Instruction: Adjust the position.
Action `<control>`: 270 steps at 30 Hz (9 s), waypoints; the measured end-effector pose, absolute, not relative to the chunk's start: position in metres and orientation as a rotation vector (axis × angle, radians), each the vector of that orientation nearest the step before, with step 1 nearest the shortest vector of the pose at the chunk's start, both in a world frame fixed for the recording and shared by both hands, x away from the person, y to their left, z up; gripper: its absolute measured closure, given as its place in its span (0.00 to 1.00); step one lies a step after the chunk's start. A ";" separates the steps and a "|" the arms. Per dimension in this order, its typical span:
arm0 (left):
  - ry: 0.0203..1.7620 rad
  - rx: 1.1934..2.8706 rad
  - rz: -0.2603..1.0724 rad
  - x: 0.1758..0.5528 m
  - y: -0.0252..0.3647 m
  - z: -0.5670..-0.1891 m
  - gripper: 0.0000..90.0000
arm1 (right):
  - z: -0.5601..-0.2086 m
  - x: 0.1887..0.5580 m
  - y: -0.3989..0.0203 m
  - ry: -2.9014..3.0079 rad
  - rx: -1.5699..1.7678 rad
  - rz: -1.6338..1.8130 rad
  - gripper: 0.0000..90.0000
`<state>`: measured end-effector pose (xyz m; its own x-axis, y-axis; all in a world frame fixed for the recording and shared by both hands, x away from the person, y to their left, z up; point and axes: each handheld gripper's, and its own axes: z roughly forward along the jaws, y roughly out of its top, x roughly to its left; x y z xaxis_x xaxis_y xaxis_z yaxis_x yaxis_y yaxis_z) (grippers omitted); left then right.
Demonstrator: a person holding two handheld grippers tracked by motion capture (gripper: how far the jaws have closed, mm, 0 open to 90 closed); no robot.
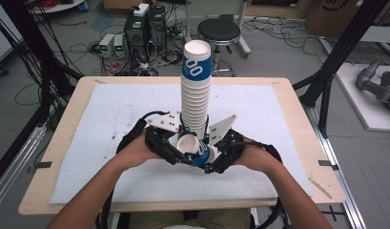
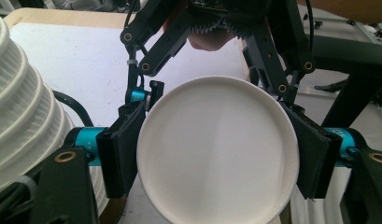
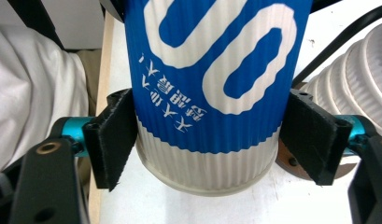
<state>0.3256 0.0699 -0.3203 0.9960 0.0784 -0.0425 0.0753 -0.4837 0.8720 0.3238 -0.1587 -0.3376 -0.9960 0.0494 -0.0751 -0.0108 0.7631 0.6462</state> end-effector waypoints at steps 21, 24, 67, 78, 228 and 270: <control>0.175 1.738 0.013 0.328 0.108 -0.344 0.32 | -0.346 0.323 -0.213 2.525 0.289 1.718 0.16; 0.170 1.675 0.016 0.329 0.111 -0.346 0.32 | -0.349 0.321 -0.217 2.505 0.306 1.740 0.16; 0.073 1.548 -0.069 0.323 0.102 -0.366 0.32 | -0.380 0.315 -0.192 2.502 0.249 1.955 0.17; 0.116 1.633 -0.066 0.321 0.099 -0.367 0.32 | -0.379 0.317 -0.195 2.574 0.264 1.890 0.21; 0.113 1.685 -0.028 0.316 0.089 -0.385 0.28 | -0.360 0.319 -0.199 2.528 0.320 1.938 0.15; 0.163 1.921 0.051 0.313 0.088 -0.381 0.16 | -0.330 0.321 -0.168 2.750 0.151 1.360 0.22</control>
